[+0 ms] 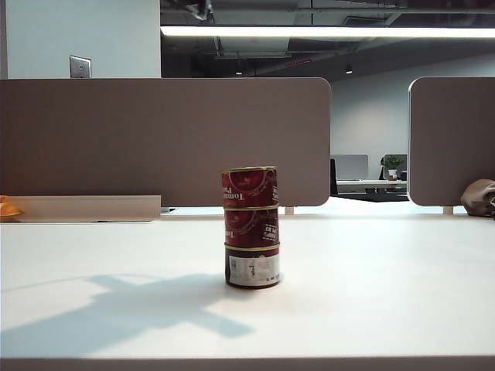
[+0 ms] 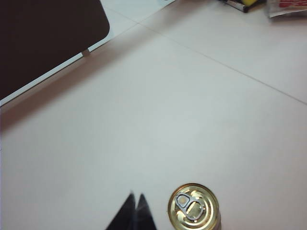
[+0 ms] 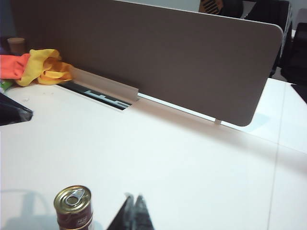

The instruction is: Pick up the cans one by one and stack them together.

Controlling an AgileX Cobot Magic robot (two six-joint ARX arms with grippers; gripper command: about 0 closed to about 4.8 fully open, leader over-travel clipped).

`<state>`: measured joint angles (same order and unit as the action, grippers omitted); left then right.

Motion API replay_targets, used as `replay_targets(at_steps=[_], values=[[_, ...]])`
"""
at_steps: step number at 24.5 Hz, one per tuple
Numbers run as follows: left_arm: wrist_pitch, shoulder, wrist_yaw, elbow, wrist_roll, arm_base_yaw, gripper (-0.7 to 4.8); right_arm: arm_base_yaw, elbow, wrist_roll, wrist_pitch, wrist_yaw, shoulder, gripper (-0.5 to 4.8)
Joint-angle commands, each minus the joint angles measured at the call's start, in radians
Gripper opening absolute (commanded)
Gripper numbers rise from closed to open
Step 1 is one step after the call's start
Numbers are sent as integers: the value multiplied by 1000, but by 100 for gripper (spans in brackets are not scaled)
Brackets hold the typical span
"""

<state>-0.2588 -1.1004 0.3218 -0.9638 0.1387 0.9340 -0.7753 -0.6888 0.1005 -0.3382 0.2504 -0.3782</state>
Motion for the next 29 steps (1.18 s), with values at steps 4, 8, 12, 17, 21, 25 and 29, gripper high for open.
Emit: replay_targets(at_steps=[4,8,12,17,21,25,29], values=[[13,3,-5,-3,4,0,-5,0,-5,5,21,6,6,0],[13,3,-15,-3,3,3,-5,-1,-5,5,21,5,7,-1],[13,3,-11,-3,3,2,-5,-2,-5,5,21,5,10,0],[13,3,-11,-3,4,2,-5,-2,-5,5,21,5,10,0],[13,3,-11,-3,4,2,-5,-3,-5,5,21,5,10,0],[12,3,-13,-3,3,1,-5,3,-5,5,21,5,9,0],[10,12,-12,-3,3,-3,-5,89,-5,4,21,-55,1,0]])
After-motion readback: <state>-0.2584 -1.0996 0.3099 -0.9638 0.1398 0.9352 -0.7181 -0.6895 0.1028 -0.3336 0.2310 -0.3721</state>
